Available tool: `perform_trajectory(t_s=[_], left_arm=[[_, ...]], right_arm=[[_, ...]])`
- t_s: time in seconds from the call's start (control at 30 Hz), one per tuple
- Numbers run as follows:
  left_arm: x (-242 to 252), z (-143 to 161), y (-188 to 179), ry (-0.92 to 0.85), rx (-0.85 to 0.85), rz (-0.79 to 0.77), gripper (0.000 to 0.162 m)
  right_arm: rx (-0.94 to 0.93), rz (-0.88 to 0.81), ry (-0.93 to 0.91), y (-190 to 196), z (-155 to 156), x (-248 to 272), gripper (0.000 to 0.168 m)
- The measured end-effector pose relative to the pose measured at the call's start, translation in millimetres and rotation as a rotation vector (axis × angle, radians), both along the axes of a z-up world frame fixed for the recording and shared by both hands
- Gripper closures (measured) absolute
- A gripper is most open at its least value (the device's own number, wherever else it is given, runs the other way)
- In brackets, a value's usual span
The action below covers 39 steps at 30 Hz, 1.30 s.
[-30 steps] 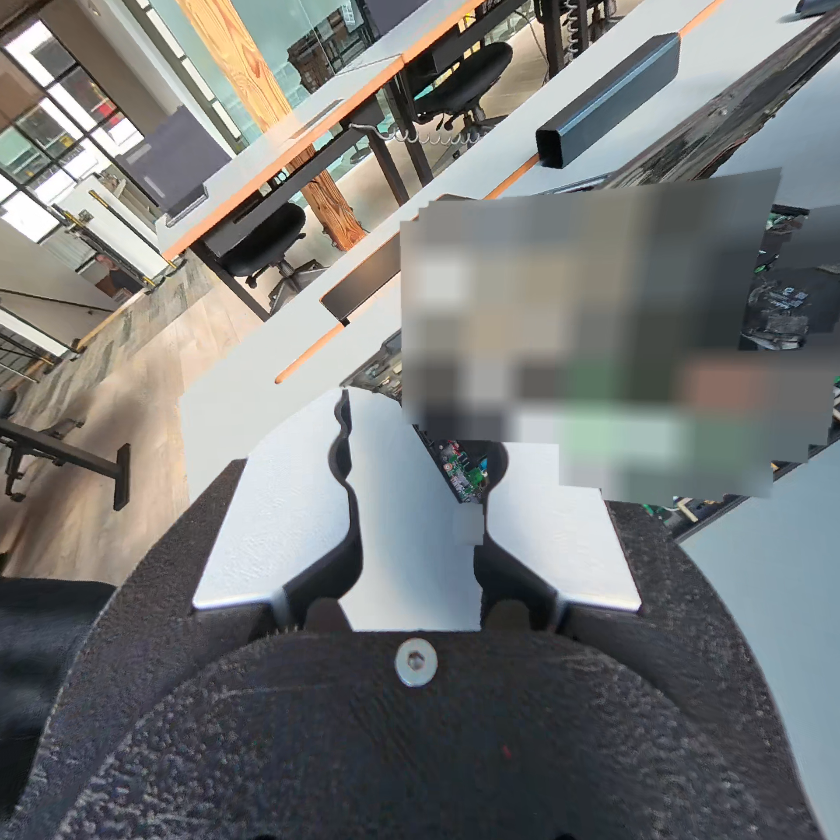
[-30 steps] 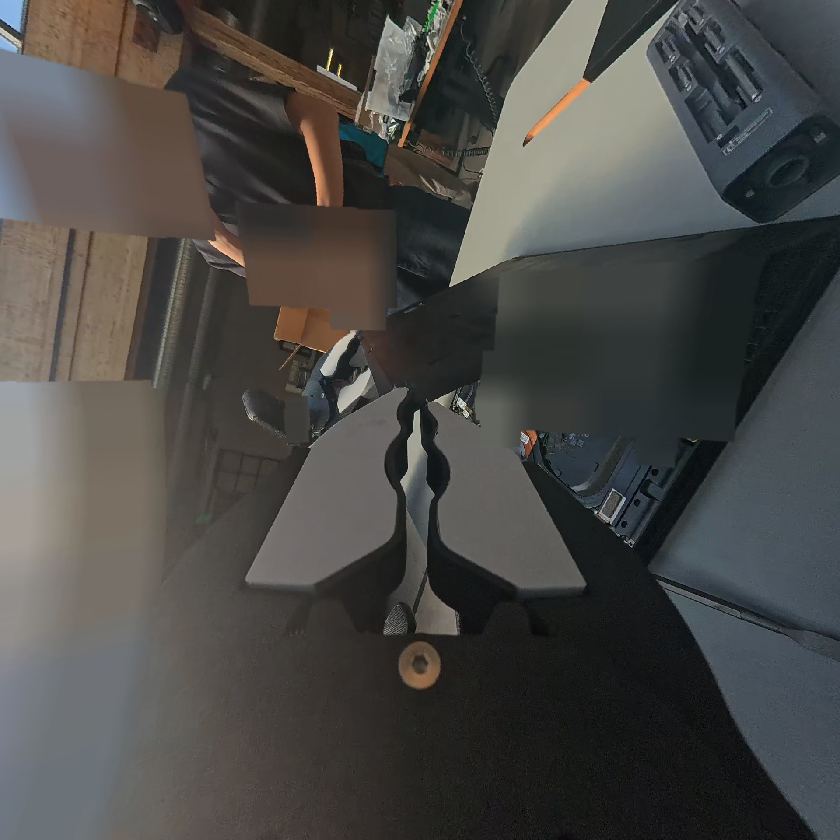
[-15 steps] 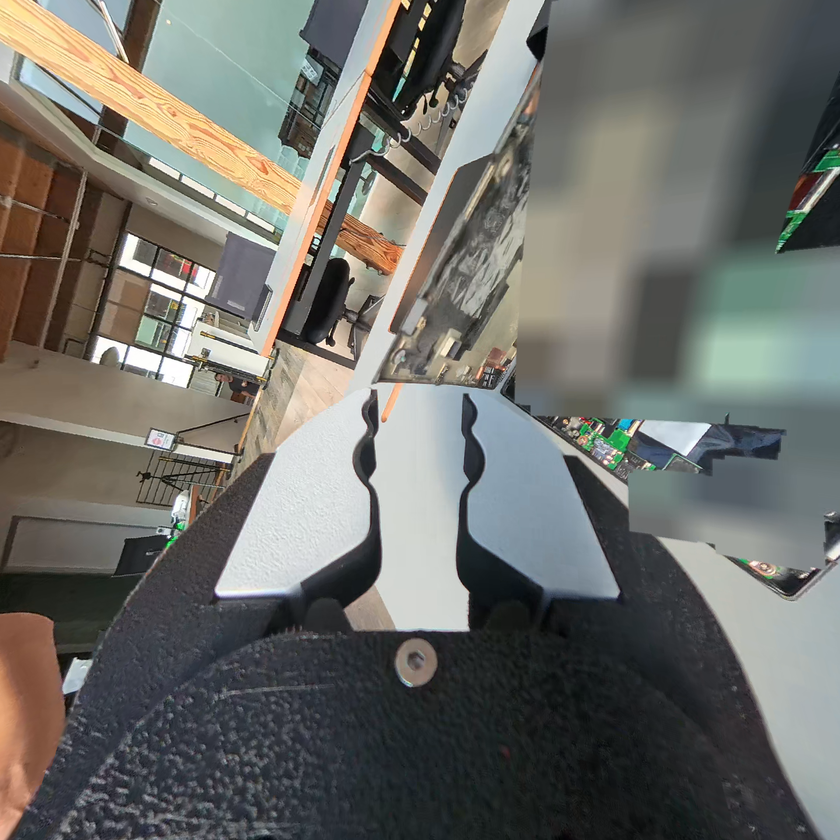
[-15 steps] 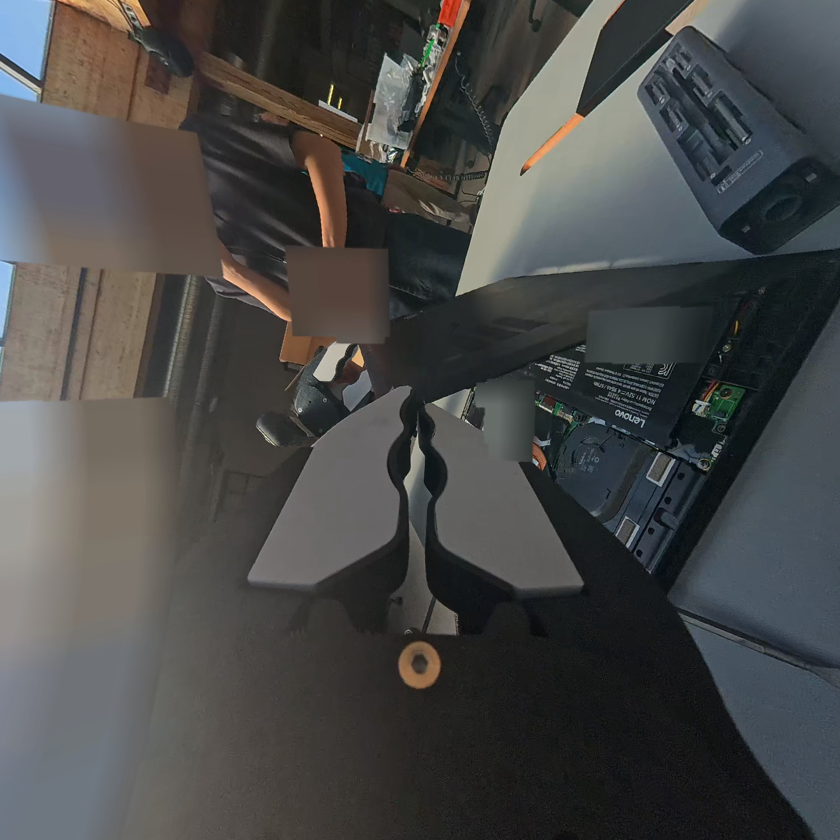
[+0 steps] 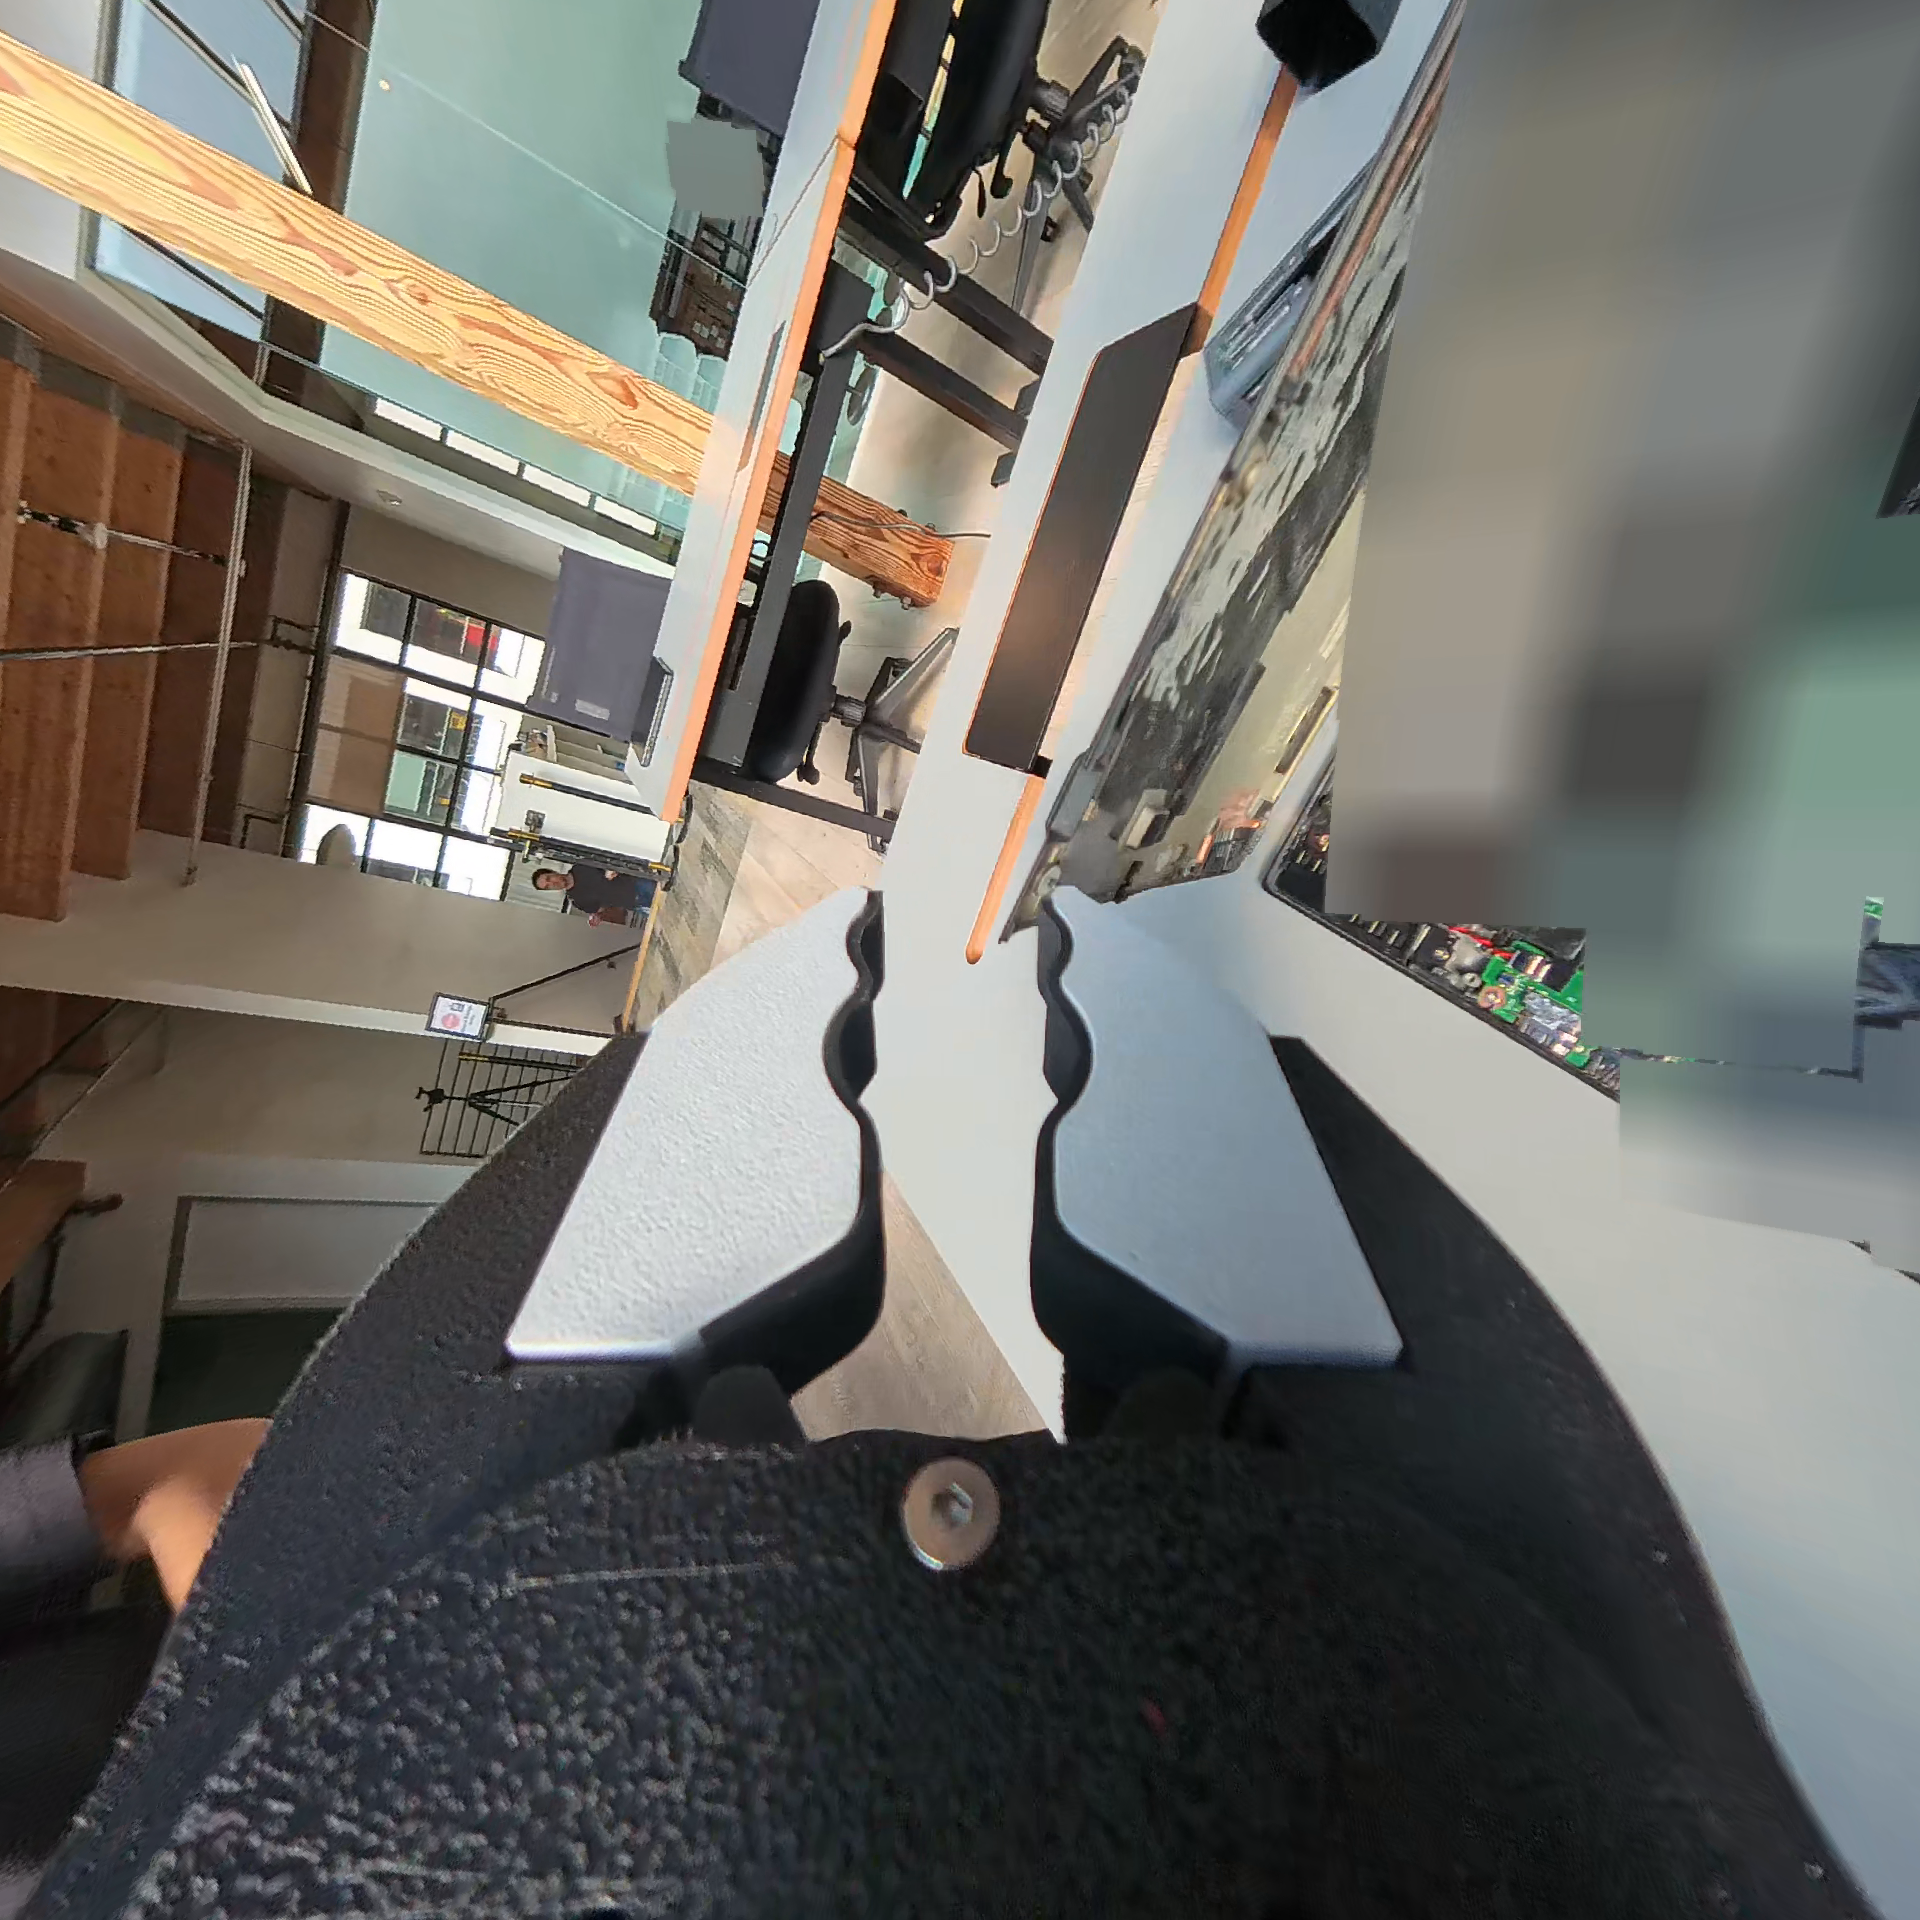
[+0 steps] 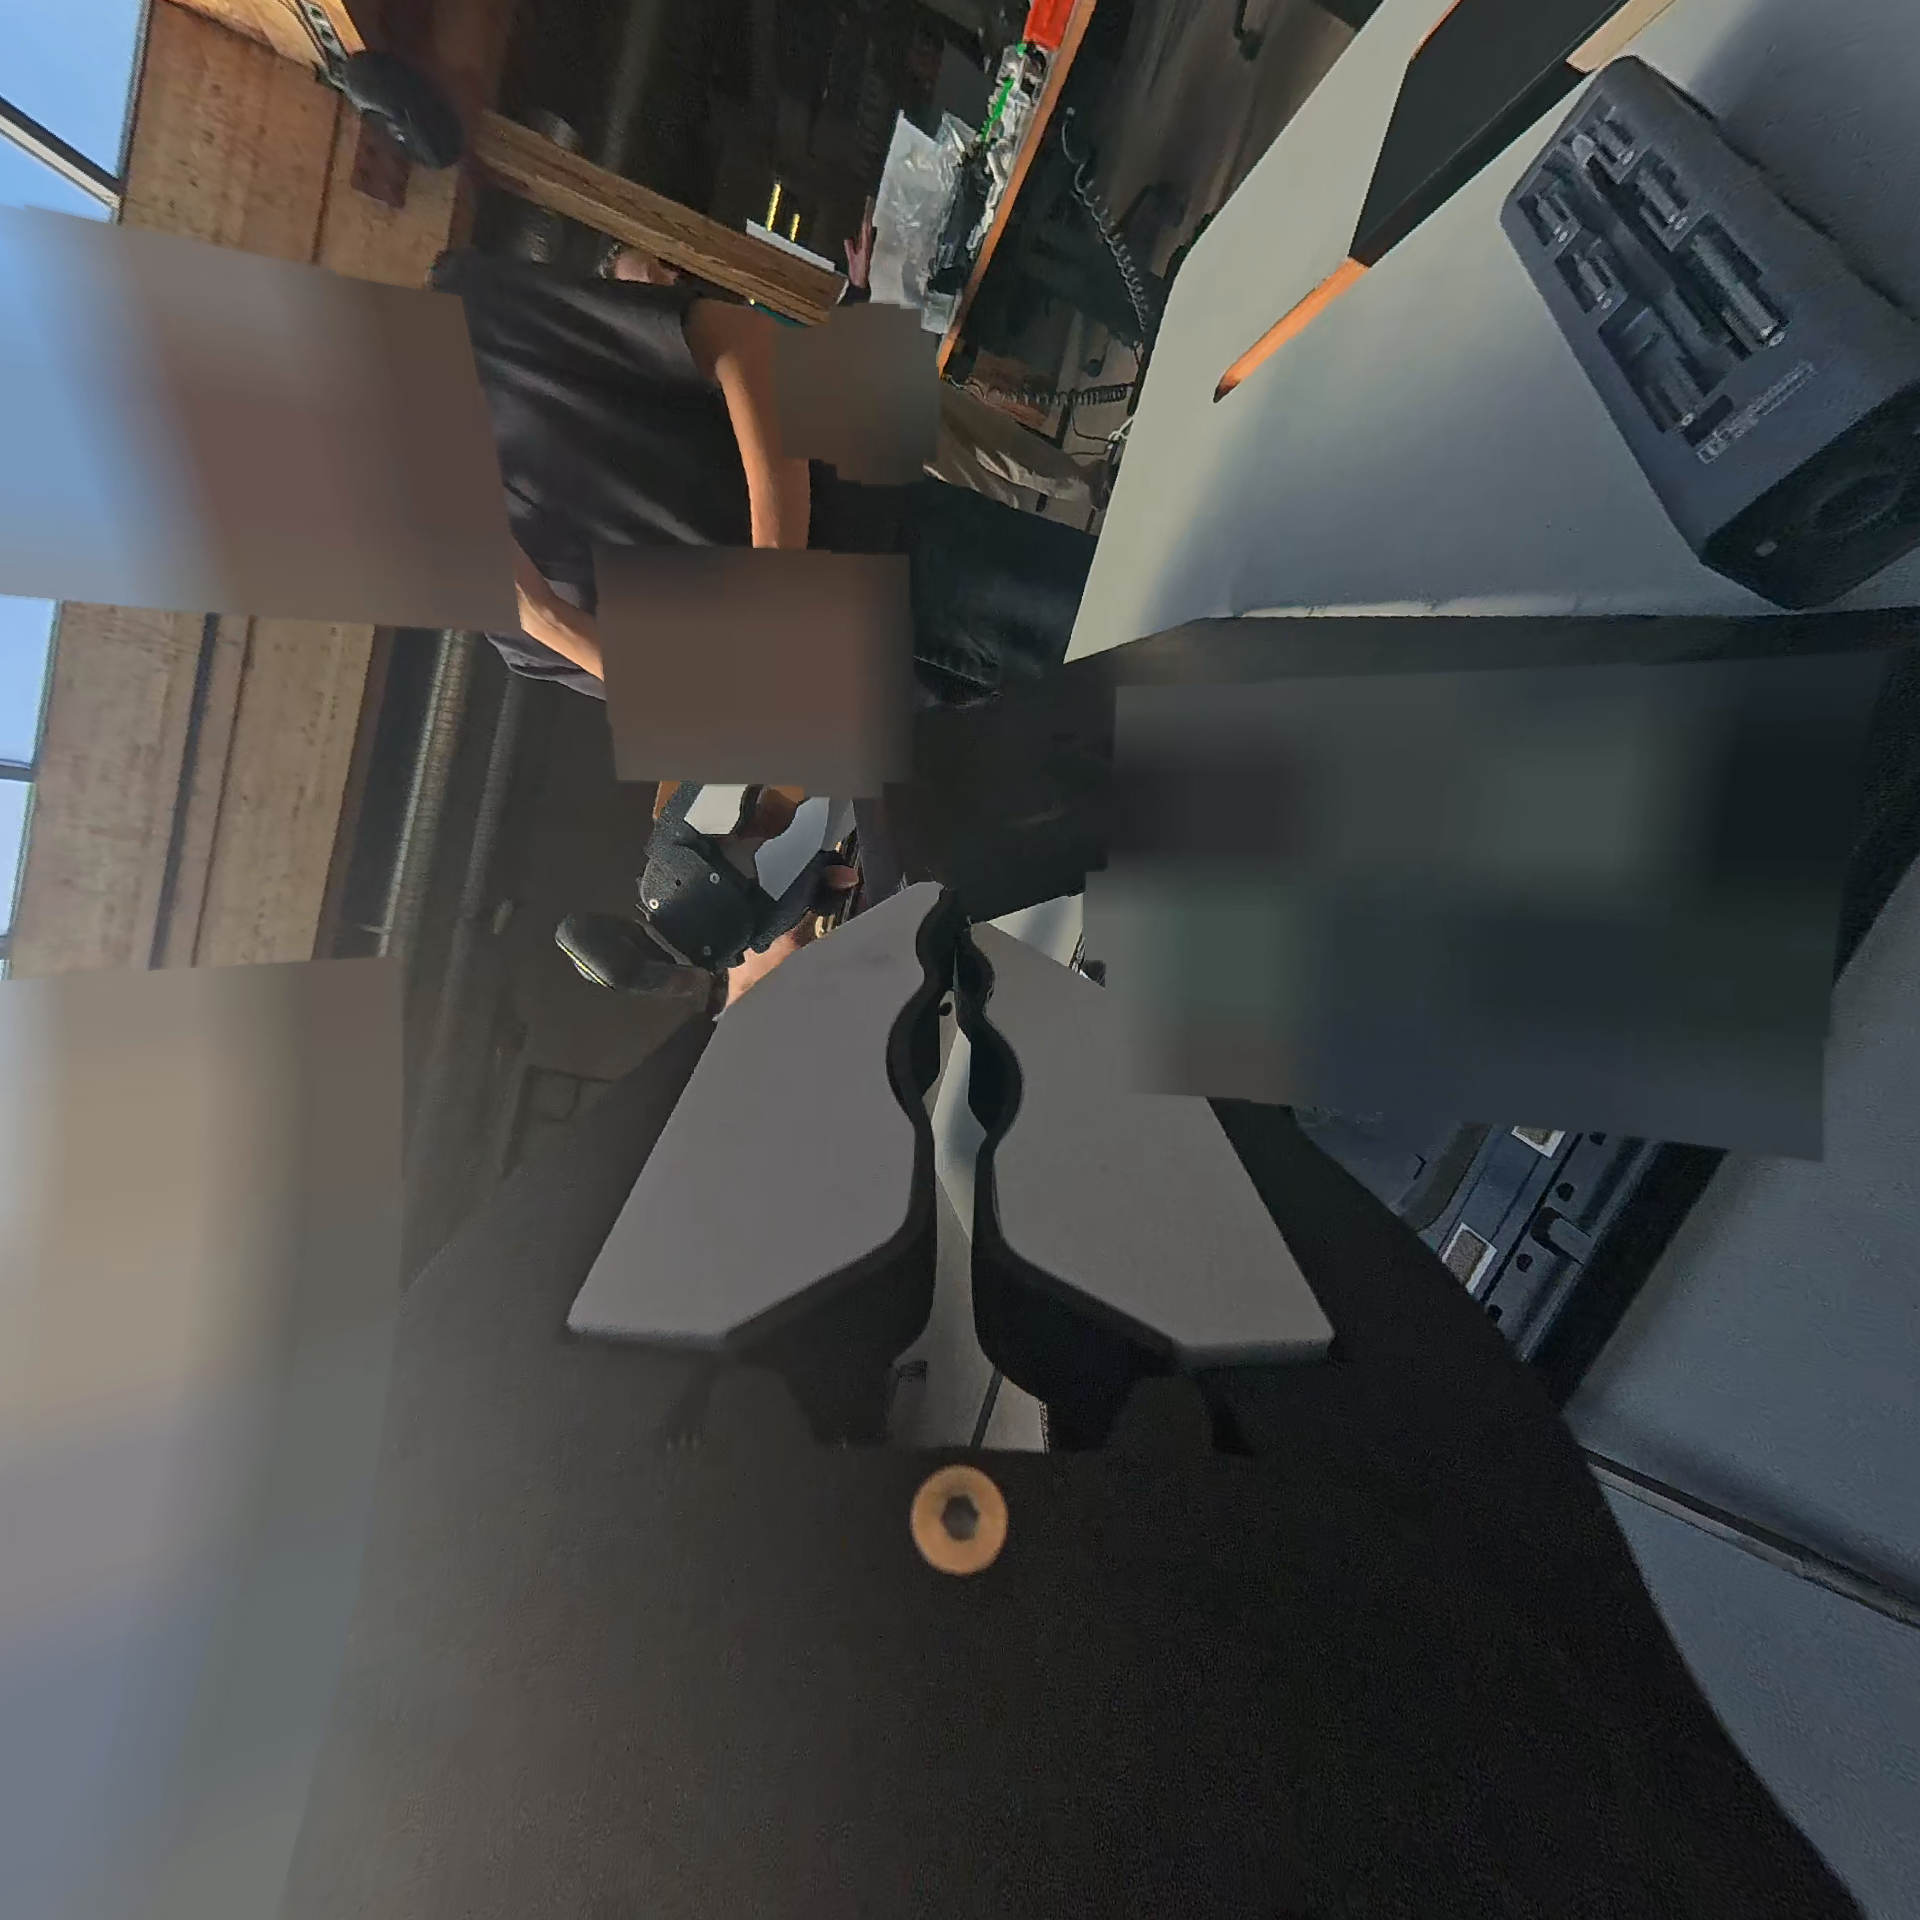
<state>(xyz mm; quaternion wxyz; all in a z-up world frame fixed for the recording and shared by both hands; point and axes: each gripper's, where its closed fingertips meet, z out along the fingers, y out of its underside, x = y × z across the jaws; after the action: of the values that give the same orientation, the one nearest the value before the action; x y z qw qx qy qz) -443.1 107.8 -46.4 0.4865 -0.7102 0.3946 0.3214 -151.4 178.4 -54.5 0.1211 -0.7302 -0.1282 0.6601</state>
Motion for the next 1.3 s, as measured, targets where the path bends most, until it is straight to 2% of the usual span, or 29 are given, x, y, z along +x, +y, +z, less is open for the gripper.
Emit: perform_trajectory(t_s=[0.1,0.17,0.23,0.27,0.3,0.6,0.63,0.67,0.8,0.87,0.93,1.03,1.1,1.17,1.2,1.23,1.3], left_arm=[[8.4,-7.6,7.0,0.011,-0.067,-0.04,0.122],[17.8,-19.3,10.4,0.046,-0.116,-0.083,0.123],[22.1,-27.4,16.1,0.04,-0.15,-0.103,0.136],[21.4,-25.0,21.1,0.029,-0.131,-0.099,0.147],[20.0,-21.9,25.9,0.026,-0.114,-0.097,0.151],[15.7,-25.5,42.7,-0.01,-0.239,-0.137,0.154],[15.4,-25.3,43.6,-0.001,-0.252,-0.138,0.155],[14.4,-25.8,44.6,0.011,-0.267,-0.136,0.155],[13.3,-24.6,49.0,0.019,-0.306,-0.134,0.155],[13.3,-22.6,51.6,0.015,-0.324,-0.132,0.155],[14.0,-20.6,54.1,0.013,-0.34,-0.135,0.155],[14.9,-18.4,57.6,0.017,-0.364,-0.138,0.155],[15.6,-17.2,59.6,0.022,-0.374,-0.137,0.155],[16.8,-16.3,60.7,0.022,-0.383,-0.139,0.155],[16.3,-15.2,61.4,0.023,-0.381,-0.134,0.155],[14.7,-13.4,61.9,0.019,-0.379,-0.127,0.155],[6.7,-8.6,62.6,0.009,-0.365,-0.113,0.155]], right_arm=[[0.007,-0.004,-0.002,0.3,1.1,-3.6,0.168],[-0.004,-0.007,0.009,1.3,2.0,-4.2,0.168],[0.008,-0.008,0.006,2.4,2.8,-4.5,0.168],[0.004,-0.008,0.01,2.5,3.0,-4.6,0.168],[0.001,-0.006,0.013,2.2,2.9,-4.7,0.168],[0.072,0.068,-0.036,-0.8,1.4,-5.7,0.167],[0.106,0.072,-0.084,2.0,-2.5,-3.3,0.154],[0.197,0.065,-0.13,8.2,-4.2,2.2,0.159],[0.547,0.057,-0.275,26.2,2.3,27.9,0.134],[0.808,0.088,-0.399,32.7,-2.8,32.7,0.118],[1.046,0.12,-0.506,37.5,-9.5,29.3,0.111],[1.433,0.168,-0.595,43.6,-13.7,8.6,0.111],[1.5,0.175,-0.573,48.6,-14.2,-10.5,0.118],[1.59,0.157,-0.57,60.5,-12.4,-24.5,0.138],[1.629,0.179,-0.546,60.9,-11.8,-30.7,0.156],[1.647,0.21,-0.502,57.6,-11.0,-36.1,0.163],[1.648,0.264,-0.462,53.8,-10.6,-43.7,0.166]])
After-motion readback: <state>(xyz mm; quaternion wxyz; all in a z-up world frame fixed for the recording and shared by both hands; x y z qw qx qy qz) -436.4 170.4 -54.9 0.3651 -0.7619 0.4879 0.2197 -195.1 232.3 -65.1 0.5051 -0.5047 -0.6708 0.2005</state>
